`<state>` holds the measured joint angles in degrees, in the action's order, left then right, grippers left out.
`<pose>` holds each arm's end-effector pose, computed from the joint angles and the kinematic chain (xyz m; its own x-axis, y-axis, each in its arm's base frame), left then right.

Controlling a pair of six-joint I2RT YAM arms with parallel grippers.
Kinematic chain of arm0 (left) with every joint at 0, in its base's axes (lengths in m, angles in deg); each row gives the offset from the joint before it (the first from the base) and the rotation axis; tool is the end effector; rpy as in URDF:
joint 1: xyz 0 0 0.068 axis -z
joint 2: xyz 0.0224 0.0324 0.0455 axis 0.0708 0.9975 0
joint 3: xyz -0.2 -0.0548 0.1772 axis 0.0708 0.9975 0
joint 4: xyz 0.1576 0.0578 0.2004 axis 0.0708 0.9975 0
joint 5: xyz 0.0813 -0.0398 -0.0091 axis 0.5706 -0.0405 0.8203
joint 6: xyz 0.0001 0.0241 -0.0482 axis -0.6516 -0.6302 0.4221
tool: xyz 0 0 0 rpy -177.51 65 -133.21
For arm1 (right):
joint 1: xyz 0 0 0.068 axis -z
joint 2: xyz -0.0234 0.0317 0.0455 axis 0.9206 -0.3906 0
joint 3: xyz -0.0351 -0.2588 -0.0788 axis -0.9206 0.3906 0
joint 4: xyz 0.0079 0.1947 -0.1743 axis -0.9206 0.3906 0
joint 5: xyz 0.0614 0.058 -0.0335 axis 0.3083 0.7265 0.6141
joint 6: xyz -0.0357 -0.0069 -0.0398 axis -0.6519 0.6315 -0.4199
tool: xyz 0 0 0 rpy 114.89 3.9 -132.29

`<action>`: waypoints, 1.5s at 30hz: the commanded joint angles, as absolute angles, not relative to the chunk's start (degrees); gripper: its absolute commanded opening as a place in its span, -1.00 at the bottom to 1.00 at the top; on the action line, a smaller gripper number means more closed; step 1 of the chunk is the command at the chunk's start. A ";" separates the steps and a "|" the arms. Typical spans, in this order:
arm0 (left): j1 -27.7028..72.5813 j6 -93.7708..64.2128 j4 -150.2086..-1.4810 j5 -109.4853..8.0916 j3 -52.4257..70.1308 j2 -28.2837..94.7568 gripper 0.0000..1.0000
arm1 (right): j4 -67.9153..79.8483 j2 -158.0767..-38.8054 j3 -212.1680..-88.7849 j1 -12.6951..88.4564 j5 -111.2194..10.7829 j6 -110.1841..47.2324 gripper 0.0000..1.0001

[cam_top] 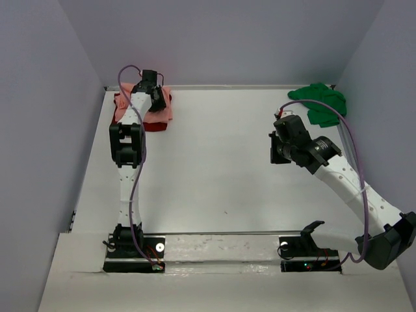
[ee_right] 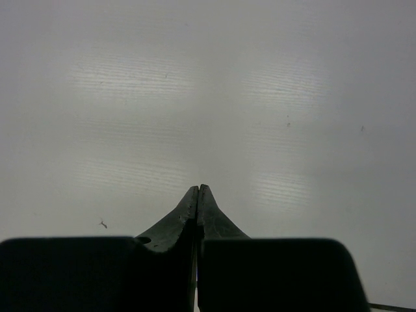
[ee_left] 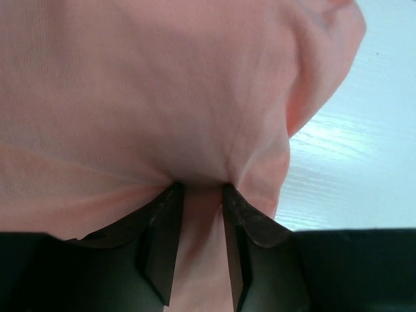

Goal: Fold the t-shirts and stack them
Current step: Put the neatly folded tshirt into the corner of the board with the left arm

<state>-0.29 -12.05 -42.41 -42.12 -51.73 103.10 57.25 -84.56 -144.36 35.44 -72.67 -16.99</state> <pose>0.5670 -0.0372 0.1935 -0.6851 -0.2026 -0.6997 -0.1110 0.9784 -0.1745 0.2010 0.1129 0.3443 -0.7367 -0.0405 -0.6750 -0.1044 0.9931 0.0543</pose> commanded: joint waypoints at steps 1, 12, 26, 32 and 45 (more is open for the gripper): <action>-0.19 -11.15 -45.52 -38.04 -45.02 93.63 -0.03 | 54.68 -83.81 -143.48 35.02 -71.83 -16.32 -1.00; -0.19 -10.80 -50.97 -32.50 -41.41 81.33 0.04 | 53.36 -85.03 -142.08 35.02 -70.60 -16.49 -1.00; -3.62 -10.98 -45.44 -33.81 -48.44 86.67 -1.00 | 55.99 -82.14 -143.92 35.02 -72.27 -16.58 -1.00; -7.74 -11.24 -45.09 -34.52 -49.41 88.26 -1.00 | 56.61 -81.17 -143.66 35.02 -72.19 -16.49 -1.00; -13.20 -12.21 -44.04 -37.68 -54.41 98.26 -1.00 | 57.67 -83.19 -145.68 35.02 -72.89 -16.32 -1.00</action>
